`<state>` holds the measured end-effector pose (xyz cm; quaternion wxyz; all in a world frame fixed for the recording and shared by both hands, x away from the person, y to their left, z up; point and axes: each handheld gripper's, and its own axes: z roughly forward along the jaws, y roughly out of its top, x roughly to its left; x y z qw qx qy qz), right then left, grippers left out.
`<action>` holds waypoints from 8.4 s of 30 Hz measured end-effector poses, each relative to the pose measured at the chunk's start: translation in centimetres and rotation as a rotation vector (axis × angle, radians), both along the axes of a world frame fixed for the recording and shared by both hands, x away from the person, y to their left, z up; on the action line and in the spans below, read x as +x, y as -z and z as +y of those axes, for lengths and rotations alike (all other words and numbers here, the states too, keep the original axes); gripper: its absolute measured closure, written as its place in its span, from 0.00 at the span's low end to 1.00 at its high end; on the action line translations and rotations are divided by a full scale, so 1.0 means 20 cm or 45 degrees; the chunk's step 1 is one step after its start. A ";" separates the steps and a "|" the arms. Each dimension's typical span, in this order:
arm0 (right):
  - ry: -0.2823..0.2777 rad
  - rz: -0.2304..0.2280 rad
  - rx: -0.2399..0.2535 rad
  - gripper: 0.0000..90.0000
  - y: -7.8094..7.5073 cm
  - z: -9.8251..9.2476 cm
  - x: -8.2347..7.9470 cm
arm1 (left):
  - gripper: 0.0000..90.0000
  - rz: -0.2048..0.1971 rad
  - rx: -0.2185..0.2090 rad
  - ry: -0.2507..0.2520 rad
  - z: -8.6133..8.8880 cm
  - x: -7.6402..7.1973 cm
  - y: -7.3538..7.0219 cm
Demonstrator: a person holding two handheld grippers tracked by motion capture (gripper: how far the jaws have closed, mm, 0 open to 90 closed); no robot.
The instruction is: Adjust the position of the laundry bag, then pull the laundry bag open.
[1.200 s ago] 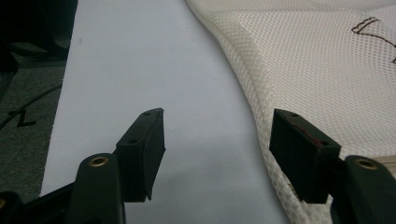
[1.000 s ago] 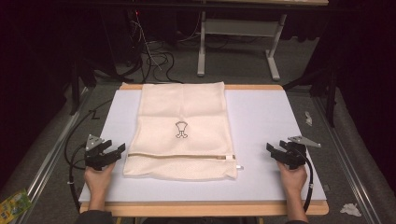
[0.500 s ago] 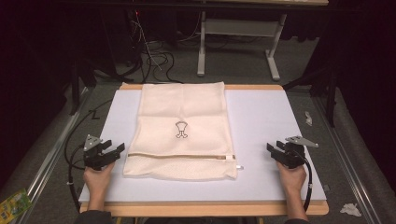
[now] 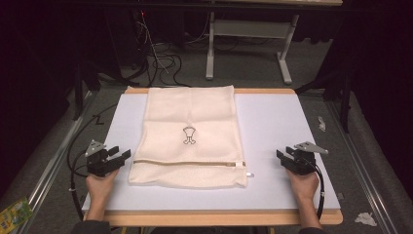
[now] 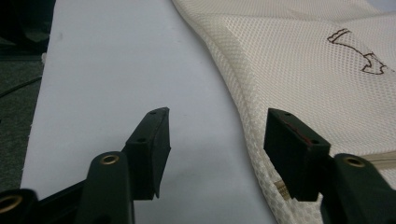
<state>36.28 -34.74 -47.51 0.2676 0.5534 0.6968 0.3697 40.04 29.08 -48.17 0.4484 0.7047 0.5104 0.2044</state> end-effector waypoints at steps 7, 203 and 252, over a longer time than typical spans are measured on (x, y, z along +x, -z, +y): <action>-0.014 0.000 0.090 0.58 -0.02 0.01 0.00 | 0.44 -0.017 0.077 0.034 -0.06 -0.01 -0.03; -0.153 0.320 0.007 0.90 -0.13 0.21 0.19 | 0.87 0.186 0.284 0.290 -0.81 0.18 -0.15; -0.138 0.287 0.246 0.73 0.01 0.16 -0.05 | 0.51 0.026 0.320 0.420 -0.95 -0.14 0.02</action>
